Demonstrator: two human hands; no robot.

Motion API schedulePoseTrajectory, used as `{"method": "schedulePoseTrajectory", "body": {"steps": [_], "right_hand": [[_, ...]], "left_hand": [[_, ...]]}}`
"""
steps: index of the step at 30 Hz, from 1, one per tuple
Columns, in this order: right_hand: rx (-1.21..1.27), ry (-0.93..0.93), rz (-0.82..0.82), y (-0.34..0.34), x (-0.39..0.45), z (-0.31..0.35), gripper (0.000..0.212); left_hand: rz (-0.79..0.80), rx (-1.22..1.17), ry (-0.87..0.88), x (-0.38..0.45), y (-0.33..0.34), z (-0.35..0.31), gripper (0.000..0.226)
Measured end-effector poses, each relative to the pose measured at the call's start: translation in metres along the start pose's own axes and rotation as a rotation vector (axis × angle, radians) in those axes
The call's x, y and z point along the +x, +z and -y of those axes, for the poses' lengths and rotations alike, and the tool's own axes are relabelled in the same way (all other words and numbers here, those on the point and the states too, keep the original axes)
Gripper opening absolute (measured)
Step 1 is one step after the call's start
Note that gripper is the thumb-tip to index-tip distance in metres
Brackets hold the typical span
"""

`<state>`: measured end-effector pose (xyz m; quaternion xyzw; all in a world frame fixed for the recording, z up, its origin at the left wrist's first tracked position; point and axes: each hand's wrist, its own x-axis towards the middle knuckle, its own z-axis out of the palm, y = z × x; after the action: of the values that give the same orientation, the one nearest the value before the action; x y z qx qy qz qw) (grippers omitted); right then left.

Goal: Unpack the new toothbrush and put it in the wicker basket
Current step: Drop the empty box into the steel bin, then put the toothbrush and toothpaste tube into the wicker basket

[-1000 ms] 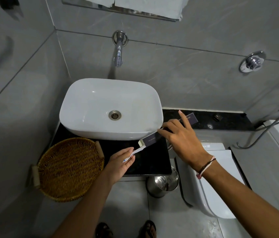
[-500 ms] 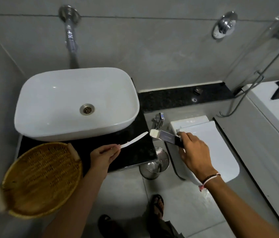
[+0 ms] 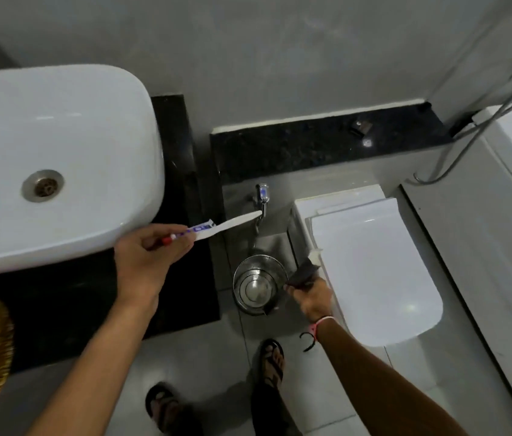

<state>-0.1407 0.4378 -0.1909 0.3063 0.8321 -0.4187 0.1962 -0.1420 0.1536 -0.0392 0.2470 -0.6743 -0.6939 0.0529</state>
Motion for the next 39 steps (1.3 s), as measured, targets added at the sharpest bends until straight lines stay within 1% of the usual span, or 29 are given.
{"method": "schedulePoseTrajectory", "body": {"steps": [5, 8, 12, 17, 20, 24, 26, 28, 31, 33, 36, 39], "right_hand": [[-0.103, 0.022, 0.089, 0.041, 0.059, -0.011, 0.055], [-0.220, 0.030, 0.098, 0.062, 0.081, -0.013, 0.053], [-0.352, 0.053, 0.166, 0.086, 0.100, -0.023, 0.054], [-0.471, 0.040, 0.182, 0.085, 0.093, -0.027, 0.052], [-0.503, -0.005, 0.185, 0.075, 0.084, -0.026, 0.046], [-0.530, -0.076, 0.233, 0.064, 0.075, -0.029, 0.044], [-0.548, -0.140, 0.244, 0.059, 0.068, -0.028, 0.045], [-0.576, -0.237, 0.238, 0.053, 0.059, -0.025, 0.055], [-0.715, -0.378, 0.176, 0.036, 0.037, -0.009, 0.088], [-0.813, -0.474, 0.147, 0.020, 0.021, 0.006, 0.103], [-0.875, -0.591, 0.101, -0.012, -0.009, 0.033, 0.112], [-0.822, -0.720, 0.013, -0.041, -0.046, 0.069, 0.116]], "left_hand": [[-0.044, 0.101, 0.100, 0.017, 0.026, 0.000, 0.021], [-0.067, 0.141, 0.150, 0.019, 0.029, -0.001, 0.021], [-0.081, 0.198, 0.174, 0.026, 0.027, 0.005, 0.021], [-0.072, 0.211, 0.171, 0.026, 0.029, 0.005, 0.022], [-0.067, 0.186, 0.169, 0.023, 0.036, 0.002, 0.021], [-0.050, 0.172, 0.174, 0.018, 0.043, 0.003, 0.019], [-0.039, 0.179, 0.184, 0.014, 0.043, 0.003, 0.019], [-0.037, 0.190, 0.197, 0.011, 0.042, 0.003, 0.018], [-0.046, 0.193, 0.196, -0.002, 0.039, -0.001, 0.019], [-0.058, 0.221, 0.176, -0.012, 0.035, -0.005, 0.022], [-0.073, 0.287, 0.158, -0.032, 0.023, -0.016, 0.019], [-0.068, 0.311, 0.177, -0.051, 0.006, -0.032, 0.016]]}}
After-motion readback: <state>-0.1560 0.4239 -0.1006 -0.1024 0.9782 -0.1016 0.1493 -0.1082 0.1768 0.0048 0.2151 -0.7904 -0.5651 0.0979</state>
